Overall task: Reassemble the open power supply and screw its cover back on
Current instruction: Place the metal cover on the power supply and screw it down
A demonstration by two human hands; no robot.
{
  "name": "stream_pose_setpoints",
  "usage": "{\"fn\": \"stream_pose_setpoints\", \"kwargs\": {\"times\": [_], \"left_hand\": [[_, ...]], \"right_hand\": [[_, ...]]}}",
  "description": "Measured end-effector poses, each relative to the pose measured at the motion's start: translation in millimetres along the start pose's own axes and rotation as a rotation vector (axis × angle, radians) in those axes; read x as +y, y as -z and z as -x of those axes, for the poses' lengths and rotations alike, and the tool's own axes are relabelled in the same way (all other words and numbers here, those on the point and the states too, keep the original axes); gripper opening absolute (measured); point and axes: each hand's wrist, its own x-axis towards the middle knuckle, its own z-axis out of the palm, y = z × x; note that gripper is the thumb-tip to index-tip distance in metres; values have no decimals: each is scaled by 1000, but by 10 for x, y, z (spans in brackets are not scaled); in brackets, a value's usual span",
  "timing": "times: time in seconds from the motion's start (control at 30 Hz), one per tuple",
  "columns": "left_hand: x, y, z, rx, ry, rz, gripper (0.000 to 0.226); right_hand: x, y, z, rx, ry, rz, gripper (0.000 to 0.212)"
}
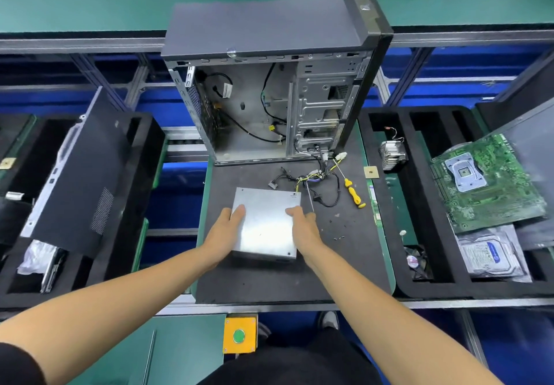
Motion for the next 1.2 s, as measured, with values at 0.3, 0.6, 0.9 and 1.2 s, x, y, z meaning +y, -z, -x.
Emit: {"fn": "stream_pose_setpoints", "kwargs": {"times": [0.3, 0.6, 0.9, 1.2], "left_hand": [[21, 49, -116, -16, -2, 61, 59], [10, 85, -167, -70, 13, -68, 63], [-61, 27, -132, -25, -39, -141, 60], [-62, -39, -116, -10, -48, -178, 45]], "right_hand": [[-66, 39, -75, -31, -113, -149, 84], [-30, 62, -148, -40, -135, -46, 77], [-15, -43, -152, 80, -185, -1, 73], [8, -69, -136, 124, -113, -34, 41]]}}
